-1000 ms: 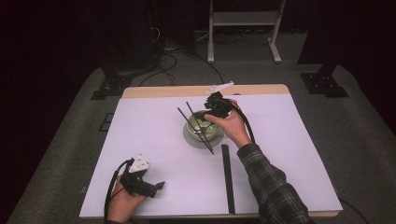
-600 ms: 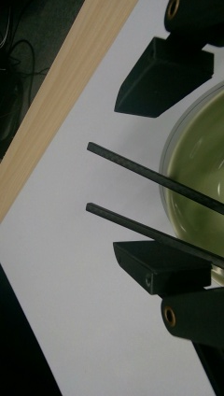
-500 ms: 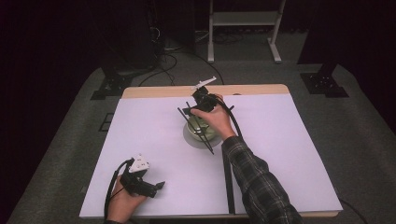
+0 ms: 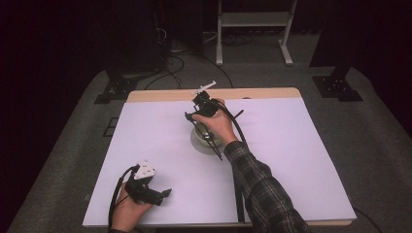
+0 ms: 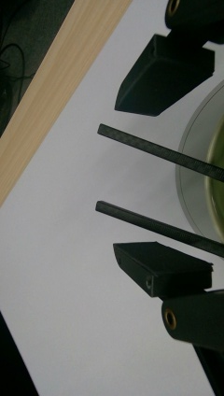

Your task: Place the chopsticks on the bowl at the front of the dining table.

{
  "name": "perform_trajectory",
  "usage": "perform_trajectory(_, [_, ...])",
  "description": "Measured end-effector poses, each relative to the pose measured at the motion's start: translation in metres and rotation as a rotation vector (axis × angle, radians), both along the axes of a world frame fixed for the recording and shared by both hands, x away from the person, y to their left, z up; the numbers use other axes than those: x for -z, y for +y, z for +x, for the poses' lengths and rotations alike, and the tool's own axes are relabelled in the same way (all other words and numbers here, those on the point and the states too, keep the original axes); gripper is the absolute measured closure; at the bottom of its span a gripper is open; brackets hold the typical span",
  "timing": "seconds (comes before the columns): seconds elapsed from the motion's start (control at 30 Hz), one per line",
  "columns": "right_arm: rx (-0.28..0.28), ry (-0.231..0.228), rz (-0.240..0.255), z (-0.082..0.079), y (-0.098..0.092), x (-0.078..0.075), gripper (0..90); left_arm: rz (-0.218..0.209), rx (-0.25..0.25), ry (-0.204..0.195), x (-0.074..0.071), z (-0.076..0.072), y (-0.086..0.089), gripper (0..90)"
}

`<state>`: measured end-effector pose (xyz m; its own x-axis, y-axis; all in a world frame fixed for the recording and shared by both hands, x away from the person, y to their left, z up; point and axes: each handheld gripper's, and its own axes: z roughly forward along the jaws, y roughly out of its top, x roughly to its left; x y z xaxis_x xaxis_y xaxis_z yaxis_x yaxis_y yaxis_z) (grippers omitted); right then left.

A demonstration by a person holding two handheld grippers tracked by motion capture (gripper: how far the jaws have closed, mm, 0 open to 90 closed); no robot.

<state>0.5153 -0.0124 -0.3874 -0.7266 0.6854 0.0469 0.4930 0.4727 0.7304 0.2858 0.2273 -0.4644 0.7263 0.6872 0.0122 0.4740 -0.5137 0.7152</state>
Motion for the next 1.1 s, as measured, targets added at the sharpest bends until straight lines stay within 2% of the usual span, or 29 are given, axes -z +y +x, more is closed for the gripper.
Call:
perform_trajectory(0.23, [0.022,-0.005,-0.019,0.004,-0.004,0.003,25.8,0.003,0.001,-0.001,0.000,0.000,0.000,0.0])
perform_trajectory(1.1, [0.108,-0.022,-0.036,0.012,-0.029,0.001,33.3,-0.001,-0.001,0.001,0.000,0.000,0.000,0.0])
